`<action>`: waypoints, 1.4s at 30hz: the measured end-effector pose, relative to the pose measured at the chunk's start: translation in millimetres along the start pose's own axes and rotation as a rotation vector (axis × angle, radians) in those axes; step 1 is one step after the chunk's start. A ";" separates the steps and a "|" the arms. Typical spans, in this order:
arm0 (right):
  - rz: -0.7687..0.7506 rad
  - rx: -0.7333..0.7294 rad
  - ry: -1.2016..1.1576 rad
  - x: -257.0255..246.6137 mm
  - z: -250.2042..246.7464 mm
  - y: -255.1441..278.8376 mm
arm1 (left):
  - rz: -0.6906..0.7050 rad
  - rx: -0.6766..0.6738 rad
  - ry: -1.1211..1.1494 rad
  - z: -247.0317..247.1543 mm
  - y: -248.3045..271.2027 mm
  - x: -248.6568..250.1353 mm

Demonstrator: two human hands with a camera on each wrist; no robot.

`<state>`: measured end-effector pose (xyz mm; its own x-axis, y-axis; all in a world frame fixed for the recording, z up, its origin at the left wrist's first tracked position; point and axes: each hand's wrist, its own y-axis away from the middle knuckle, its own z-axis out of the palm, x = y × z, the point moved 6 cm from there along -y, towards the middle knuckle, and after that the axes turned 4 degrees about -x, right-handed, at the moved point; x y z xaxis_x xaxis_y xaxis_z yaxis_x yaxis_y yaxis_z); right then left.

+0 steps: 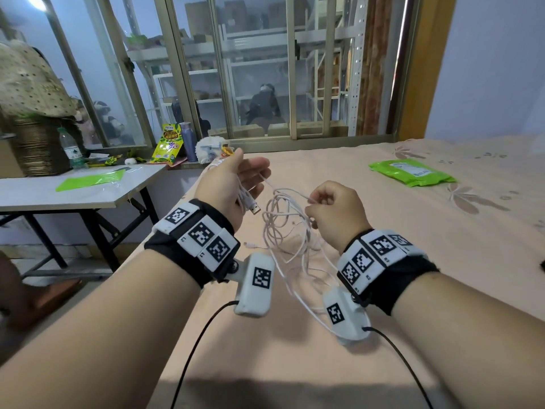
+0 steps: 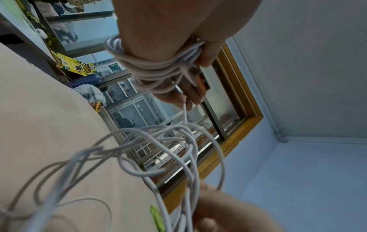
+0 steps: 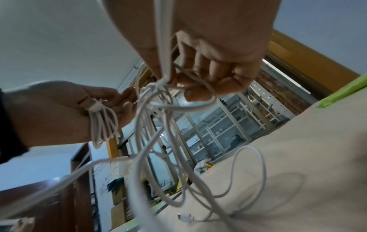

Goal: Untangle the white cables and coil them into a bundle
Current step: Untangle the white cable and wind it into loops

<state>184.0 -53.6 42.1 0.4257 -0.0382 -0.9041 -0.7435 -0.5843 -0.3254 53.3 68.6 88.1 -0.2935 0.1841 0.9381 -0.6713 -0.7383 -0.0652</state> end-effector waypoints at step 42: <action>0.190 0.045 -0.018 -18.8 -20.0 -5.9 | -0.146 0.175 -0.126 -14.0 13.9 4.0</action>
<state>190.8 -65.7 66.6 0.2662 -0.1298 -0.9551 -0.8321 -0.5311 -0.1597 33.3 68.1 86.2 -0.1073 0.2229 0.9689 -0.5694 -0.8127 0.1239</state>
